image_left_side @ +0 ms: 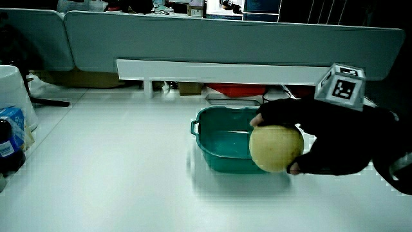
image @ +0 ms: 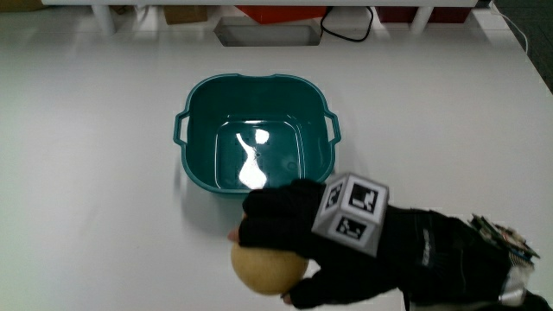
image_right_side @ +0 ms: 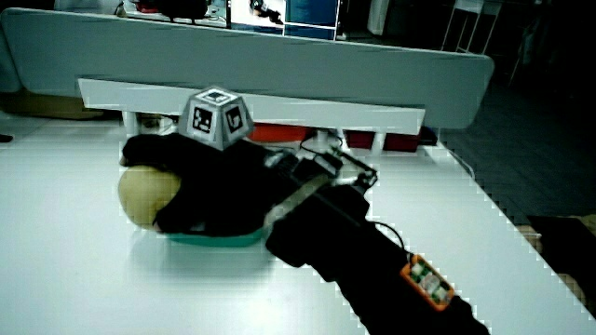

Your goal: Place pear on desk

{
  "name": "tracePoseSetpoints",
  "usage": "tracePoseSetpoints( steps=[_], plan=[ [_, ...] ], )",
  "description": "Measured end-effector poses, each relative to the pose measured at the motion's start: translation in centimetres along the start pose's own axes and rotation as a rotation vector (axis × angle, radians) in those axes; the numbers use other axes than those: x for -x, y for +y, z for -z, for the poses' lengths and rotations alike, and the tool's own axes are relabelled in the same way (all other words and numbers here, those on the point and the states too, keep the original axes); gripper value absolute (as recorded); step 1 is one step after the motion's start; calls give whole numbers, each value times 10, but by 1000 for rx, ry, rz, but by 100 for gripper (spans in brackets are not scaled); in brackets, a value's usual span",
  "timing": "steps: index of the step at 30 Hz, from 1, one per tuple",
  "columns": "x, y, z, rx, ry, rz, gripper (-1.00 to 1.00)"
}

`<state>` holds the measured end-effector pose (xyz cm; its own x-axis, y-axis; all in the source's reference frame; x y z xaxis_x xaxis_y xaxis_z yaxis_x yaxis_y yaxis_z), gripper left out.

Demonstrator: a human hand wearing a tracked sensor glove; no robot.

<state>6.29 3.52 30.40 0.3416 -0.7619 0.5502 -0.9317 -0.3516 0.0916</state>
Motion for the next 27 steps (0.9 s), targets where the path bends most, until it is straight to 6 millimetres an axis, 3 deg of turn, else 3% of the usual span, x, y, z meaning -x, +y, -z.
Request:
tracePoseSetpoints(
  steps=[7, 12, 21, 27],
  plan=[
    [2, -4, 10, 37, -98, 12, 0],
    [-7, -1, 22, 36, -88, 36, 0],
    [-26, 7, 69, 69, -26, 93, 0],
    [-25, 13, 99, 102, -27, 109, 0]
  ],
)
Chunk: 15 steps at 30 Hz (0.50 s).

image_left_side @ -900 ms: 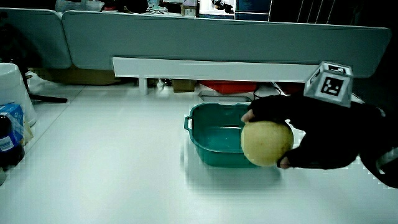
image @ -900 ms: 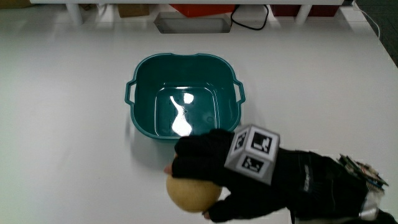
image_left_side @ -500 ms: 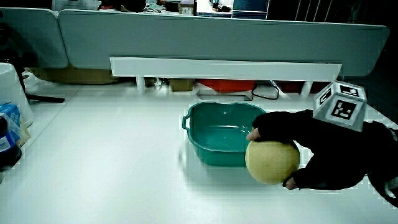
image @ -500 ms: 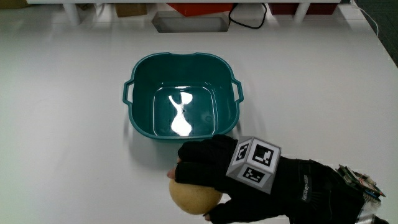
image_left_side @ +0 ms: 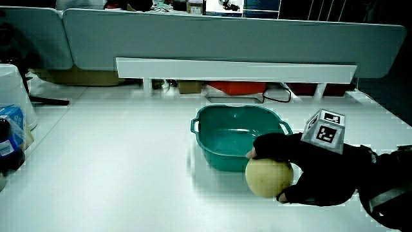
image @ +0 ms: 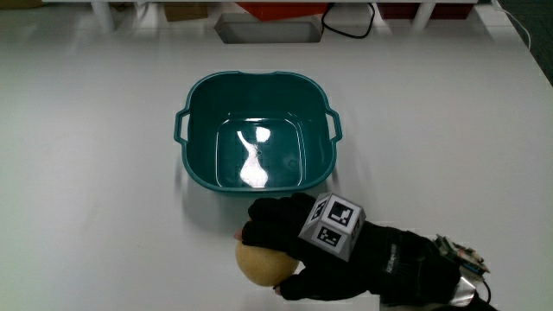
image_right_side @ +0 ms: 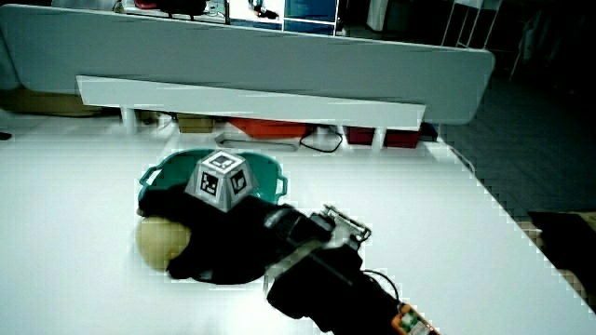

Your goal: Place pear on desk

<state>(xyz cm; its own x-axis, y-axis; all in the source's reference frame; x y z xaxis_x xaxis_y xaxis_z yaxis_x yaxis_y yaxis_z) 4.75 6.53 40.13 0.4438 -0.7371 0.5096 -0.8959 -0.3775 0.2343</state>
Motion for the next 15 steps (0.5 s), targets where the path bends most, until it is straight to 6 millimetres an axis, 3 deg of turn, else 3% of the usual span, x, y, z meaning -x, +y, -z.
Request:
tracePoseSetpoints(
  steps=[7, 15],
  plan=[
    [-2, 5, 29, 42, 24, 26, 0],
    [-2, 7, 48, 71, 25, 51, 0]
  ],
)
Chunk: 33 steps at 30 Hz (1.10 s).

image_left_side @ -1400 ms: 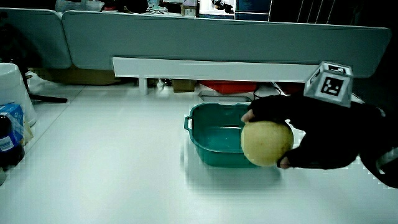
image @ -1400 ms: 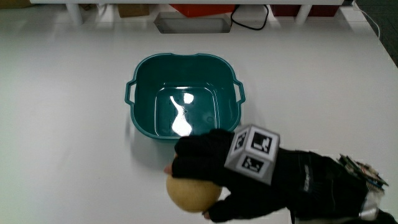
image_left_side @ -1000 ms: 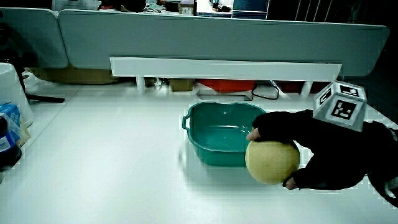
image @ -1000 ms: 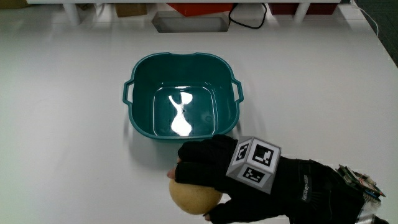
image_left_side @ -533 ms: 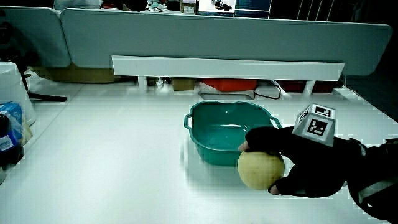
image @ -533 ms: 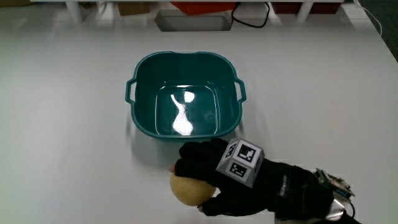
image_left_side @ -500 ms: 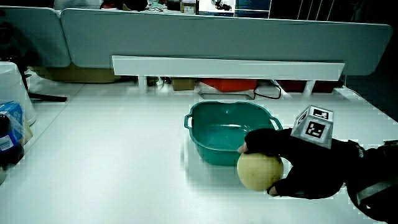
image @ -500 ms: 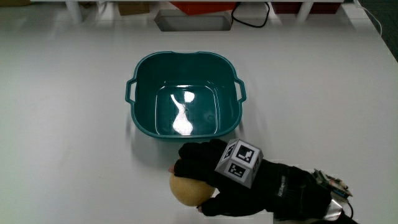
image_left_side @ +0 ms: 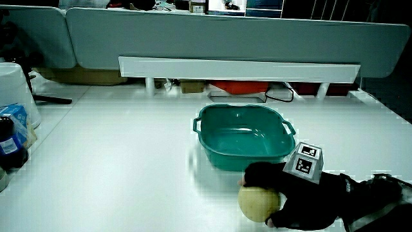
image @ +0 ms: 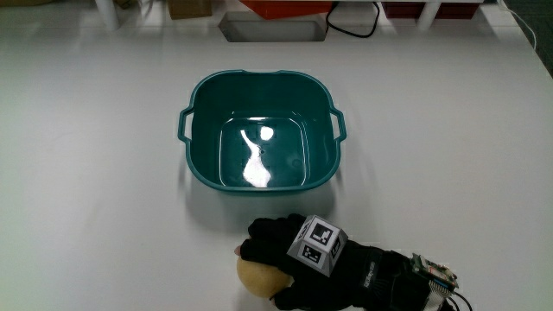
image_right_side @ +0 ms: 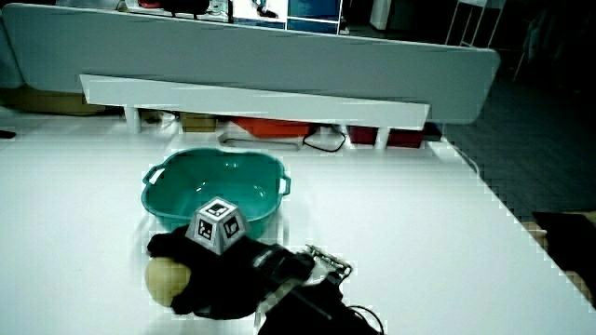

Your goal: Place pear on desk

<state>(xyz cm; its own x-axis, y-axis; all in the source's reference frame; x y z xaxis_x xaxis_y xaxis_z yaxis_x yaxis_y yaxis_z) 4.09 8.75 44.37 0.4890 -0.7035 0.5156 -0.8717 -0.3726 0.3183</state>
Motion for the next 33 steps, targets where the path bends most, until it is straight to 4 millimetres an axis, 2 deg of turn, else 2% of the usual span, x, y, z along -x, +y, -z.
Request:
tracePoseSetpoints(
  steps=[8, 22, 28, 32, 33],
  plan=[
    [-4, 2, 11, 16, 15, 9, 0],
    [-9, 1, 12, 17, 47, 20, 0],
    [-6, -2, 16, 19, 40, 40, -35],
    [-11, -13, 21, -52, 52, 50, -59],
    [-11, -18, 17, -74, 54, 48, -65]
  ],
)
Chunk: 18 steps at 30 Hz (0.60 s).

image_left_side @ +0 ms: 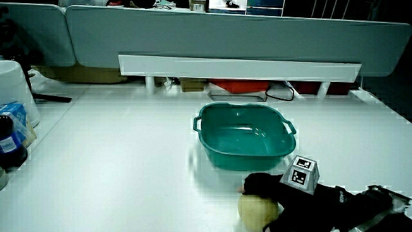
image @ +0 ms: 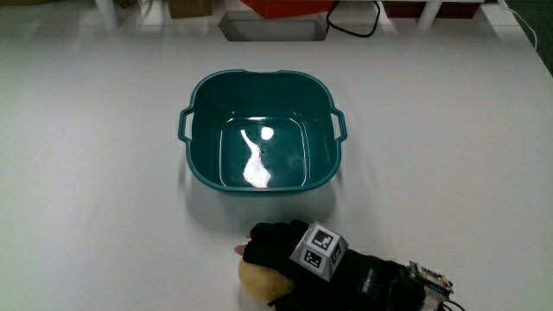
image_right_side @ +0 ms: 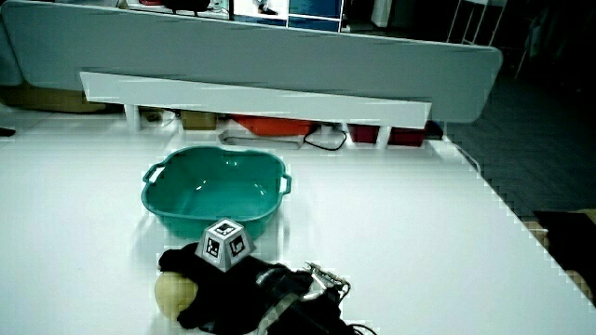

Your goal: Place pear on desk

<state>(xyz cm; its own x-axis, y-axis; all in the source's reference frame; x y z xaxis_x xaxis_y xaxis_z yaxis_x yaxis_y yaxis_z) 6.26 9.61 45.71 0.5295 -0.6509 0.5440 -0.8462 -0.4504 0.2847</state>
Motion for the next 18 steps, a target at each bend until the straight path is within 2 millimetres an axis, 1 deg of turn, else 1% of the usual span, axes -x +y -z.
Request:
tracePoseSetpoints(
  steps=[1, 3, 5, 6, 12, 15, 16, 18],
  plan=[
    [-4, -4, 2, -26, 26, -8, -71],
    [-3, -15, -10, -41, 25, -6, -82],
    [0, -24, -27, -57, -20, 2, -94],
    [-2, -29, -30, -61, -29, 12, -100],
    [-11, -59, -48, -88, -78, 71, -100],
    [-25, -76, -40, -132, -36, 115, -100],
    [-32, -82, -33, -139, 1, 129, -100],
    [-32, -92, -37, -156, -9, 165, -100]
  ],
)
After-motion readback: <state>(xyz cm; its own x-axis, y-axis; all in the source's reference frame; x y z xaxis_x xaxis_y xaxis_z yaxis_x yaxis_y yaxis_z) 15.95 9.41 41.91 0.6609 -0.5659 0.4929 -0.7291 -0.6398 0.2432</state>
